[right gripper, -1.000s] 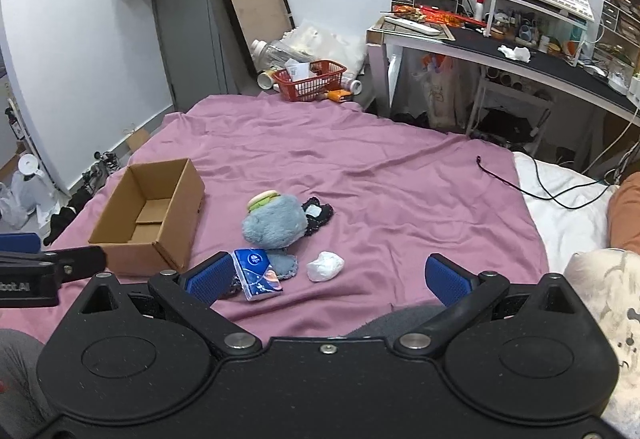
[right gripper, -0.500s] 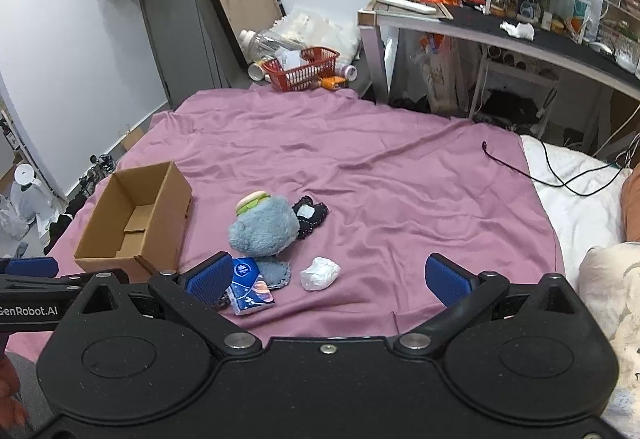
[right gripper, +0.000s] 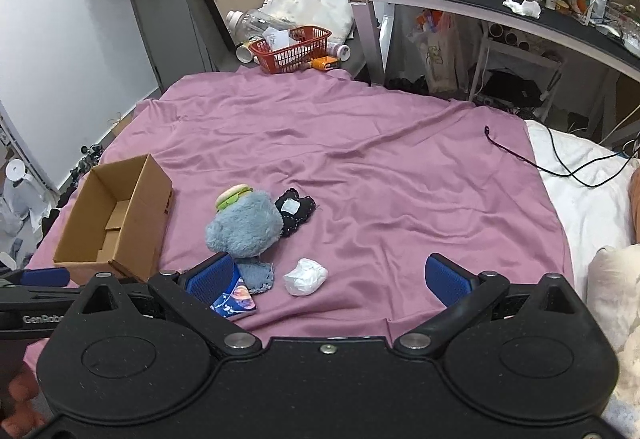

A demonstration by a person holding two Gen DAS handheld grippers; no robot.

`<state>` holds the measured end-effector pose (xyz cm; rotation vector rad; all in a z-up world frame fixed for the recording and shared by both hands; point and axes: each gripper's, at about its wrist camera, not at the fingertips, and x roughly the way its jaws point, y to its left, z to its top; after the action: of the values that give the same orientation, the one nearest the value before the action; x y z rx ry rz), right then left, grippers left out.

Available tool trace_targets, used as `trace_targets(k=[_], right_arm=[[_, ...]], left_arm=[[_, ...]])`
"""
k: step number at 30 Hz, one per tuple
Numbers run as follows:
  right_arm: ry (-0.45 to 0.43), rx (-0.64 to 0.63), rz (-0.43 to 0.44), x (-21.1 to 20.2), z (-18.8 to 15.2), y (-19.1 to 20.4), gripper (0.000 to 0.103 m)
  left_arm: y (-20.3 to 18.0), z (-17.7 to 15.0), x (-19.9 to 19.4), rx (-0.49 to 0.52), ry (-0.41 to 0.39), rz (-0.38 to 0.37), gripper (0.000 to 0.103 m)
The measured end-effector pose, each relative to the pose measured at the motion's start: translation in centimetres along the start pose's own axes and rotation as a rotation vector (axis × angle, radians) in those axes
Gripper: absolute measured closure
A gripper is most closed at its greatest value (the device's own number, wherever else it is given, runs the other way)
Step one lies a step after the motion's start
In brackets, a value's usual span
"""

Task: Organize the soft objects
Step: 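Grasp the blue tissue pack with the left gripper while the right gripper grasps the white crumpled tissue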

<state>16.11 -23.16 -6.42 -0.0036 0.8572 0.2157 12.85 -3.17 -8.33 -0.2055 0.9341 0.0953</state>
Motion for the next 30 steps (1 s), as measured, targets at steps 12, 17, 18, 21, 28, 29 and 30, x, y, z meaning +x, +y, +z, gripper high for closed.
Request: trace_targets(k=[12, 17, 18, 21, 28, 29, 30], right_arm=[[0.064, 0.118, 0.028, 4.4, 0.8, -1.6, 0.0], [0.082, 0.178, 0.036, 6.7, 0.6, -2.1, 0.0], [0.084, 0.195, 0.036, 7.1, 0.5, -2.2, 0.0], [0.095, 0.261, 0.046, 8.4, 0.4, -2.5, 0.005], [0.184, 0.361, 0.11, 12.0, -0.4, -2.6, 0.028], [0.197, 0.37, 0.112, 12.5, -0.5, -2.6, 0.033], [0.215, 0.379, 0.114, 13.1, -0.6, -2.6, 0.035]], left_arm=[[0.5, 0.2, 4.3, -0.04, 0.034, -0.059, 0.004], [0.4, -0.3, 6.5, -0.102, 0.043, -0.099, 0.014], [0.3, -0.4, 6.9, -0.113, 0.05, -0.105, 0.018], [0.2, -0.5, 8.4, -0.15, 0.066, -0.106, 0.032], [0.4, -0.8, 11.4, -0.201, 0.116, -0.105, 0.049], [0.4, -0.8, 11.7, -0.206, 0.12, -0.106, 0.05], [0.4, -0.7, 12.0, -0.211, 0.123, -0.107, 0.052]])
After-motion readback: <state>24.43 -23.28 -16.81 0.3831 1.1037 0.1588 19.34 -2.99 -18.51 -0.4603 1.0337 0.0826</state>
